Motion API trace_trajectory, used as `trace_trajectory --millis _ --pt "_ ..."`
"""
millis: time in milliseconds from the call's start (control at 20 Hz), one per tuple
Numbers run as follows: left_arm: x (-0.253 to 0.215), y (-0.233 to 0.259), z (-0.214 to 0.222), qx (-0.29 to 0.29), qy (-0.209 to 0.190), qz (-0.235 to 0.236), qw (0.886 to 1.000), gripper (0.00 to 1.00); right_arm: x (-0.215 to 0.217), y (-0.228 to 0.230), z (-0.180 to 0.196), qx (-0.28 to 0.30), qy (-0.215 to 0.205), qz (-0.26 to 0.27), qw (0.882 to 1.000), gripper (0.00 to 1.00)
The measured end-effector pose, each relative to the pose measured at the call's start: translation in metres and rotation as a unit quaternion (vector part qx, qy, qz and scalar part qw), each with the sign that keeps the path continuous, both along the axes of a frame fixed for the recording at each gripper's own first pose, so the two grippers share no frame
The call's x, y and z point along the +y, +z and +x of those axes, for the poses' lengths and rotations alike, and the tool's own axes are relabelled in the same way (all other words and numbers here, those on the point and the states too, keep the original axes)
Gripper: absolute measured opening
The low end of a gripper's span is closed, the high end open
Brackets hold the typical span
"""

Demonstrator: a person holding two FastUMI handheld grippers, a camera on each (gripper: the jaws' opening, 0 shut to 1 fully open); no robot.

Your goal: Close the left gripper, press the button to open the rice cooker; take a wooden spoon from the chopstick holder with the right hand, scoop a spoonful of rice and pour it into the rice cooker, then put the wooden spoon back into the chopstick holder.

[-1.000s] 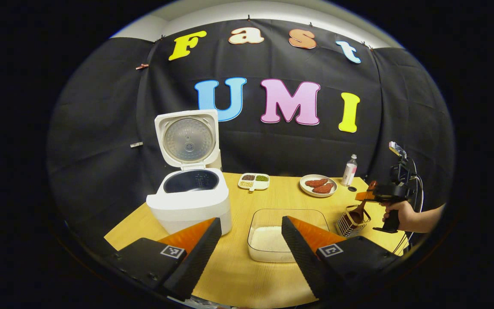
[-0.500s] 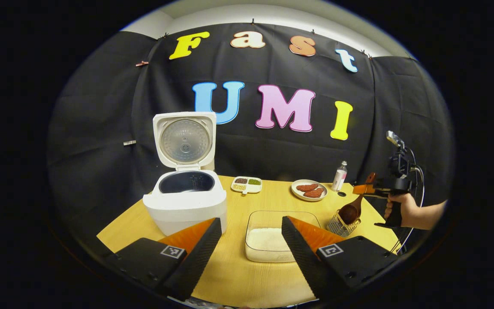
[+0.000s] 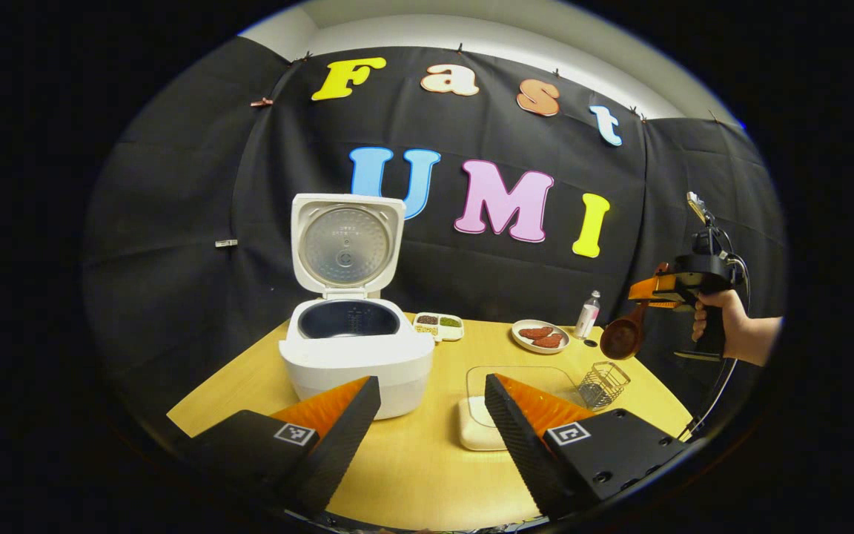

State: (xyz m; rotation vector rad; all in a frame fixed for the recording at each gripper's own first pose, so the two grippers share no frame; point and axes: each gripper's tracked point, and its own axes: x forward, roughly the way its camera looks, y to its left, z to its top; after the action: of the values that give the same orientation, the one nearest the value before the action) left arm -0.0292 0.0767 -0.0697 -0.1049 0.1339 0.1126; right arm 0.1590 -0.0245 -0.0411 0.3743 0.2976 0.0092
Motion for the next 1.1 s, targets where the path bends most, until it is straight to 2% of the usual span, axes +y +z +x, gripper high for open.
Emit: trace_trajectory --millis 300,500,750,850,950,1100 --pt "0.064 -0.014 -0.003 0.009 -0.010 0.024 1.000 0.96 0.076 -0.050 -0.015 0.029 0.026 -0.031 0.999 0.17" --pt "0.095 -0.027 0.001 0.018 0.001 0.019 1.000 0.95 0.106 -0.085 -0.014 0.037 0.040 -0.052 0.997 0.18" --pt "0.118 -0.043 0.003 0.025 0.022 0.006 0.999 0.95 0.111 -0.134 -0.017 0.056 0.008 -0.109 0.992 0.17" --pt "0.121 -0.053 0.002 0.032 0.017 -0.007 0.999 0.96 0.123 -0.148 -0.026 0.061 0.008 -0.109 0.992 0.17" --pt "0.133 -0.075 -0.002 0.055 0.029 -0.015 0.998 0.96 0.130 -0.145 -0.033 0.054 0.000 -0.115 0.992 0.18" --pt "0.138 -0.089 -0.010 0.074 0.039 -0.035 0.996 0.95 0.157 -0.152 -0.048 0.065 0.016 -0.092 0.994 0.18"
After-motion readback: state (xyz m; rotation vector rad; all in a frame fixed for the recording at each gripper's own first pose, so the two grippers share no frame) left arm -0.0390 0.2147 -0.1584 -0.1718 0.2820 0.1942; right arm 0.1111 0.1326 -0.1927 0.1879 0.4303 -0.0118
